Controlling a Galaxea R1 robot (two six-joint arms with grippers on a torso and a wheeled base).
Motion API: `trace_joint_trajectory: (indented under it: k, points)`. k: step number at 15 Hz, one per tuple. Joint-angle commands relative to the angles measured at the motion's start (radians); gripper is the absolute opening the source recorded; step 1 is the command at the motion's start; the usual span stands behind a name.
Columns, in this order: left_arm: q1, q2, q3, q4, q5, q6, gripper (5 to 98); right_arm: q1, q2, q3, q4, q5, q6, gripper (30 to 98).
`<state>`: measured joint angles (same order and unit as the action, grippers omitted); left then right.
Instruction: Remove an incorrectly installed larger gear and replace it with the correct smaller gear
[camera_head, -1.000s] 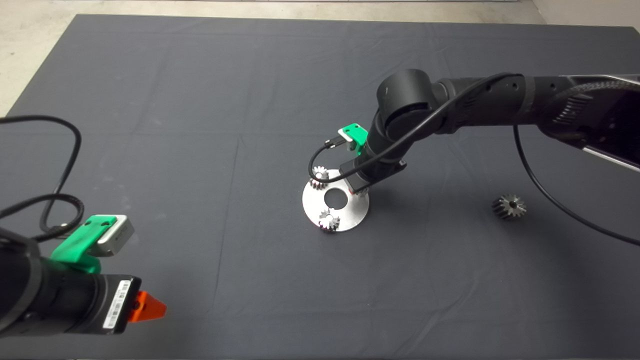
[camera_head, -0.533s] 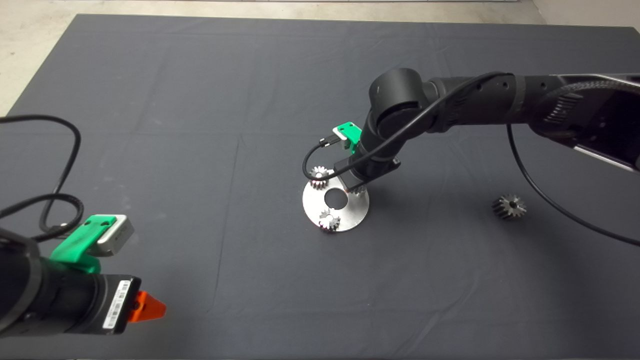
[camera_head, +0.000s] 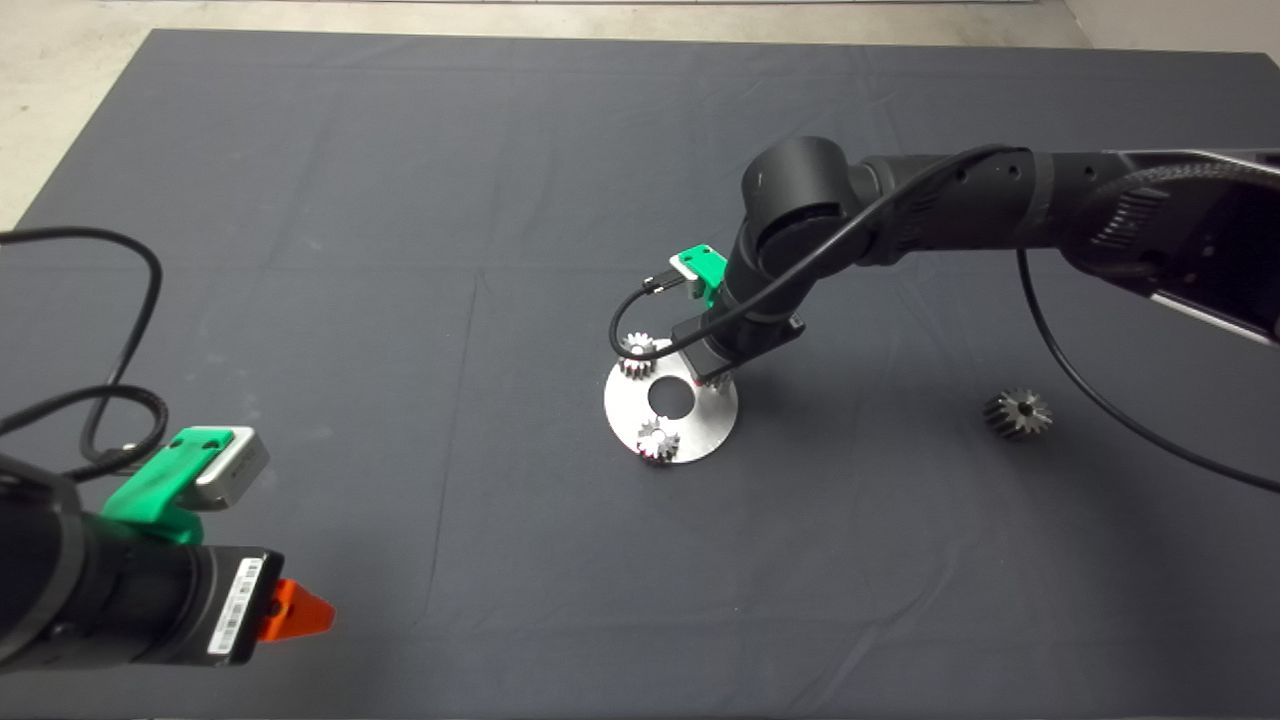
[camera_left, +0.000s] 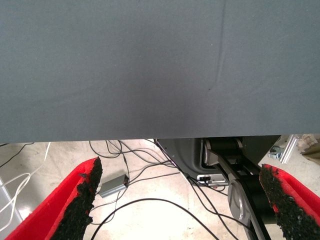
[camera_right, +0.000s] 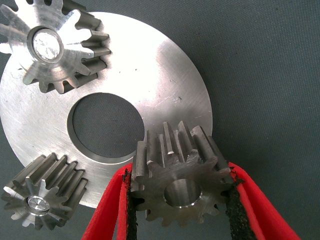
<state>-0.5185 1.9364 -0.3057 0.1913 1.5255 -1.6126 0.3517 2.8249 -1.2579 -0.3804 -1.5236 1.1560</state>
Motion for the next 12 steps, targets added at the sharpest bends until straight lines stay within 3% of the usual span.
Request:
trace_joint_trajectory:
  k: [1,12]
  points:
    - [-0.002,0.0,0.018,0.016,0.05,-0.009,79.4,0.025,-0.049,0.022,-0.031,-0.038,0.008,35.6]
    - [-0.002,0.0,0.018,0.016,0.05,-0.009,79.4,0.047,-0.04,0.026,-0.031,-0.038,0.013,35.6]
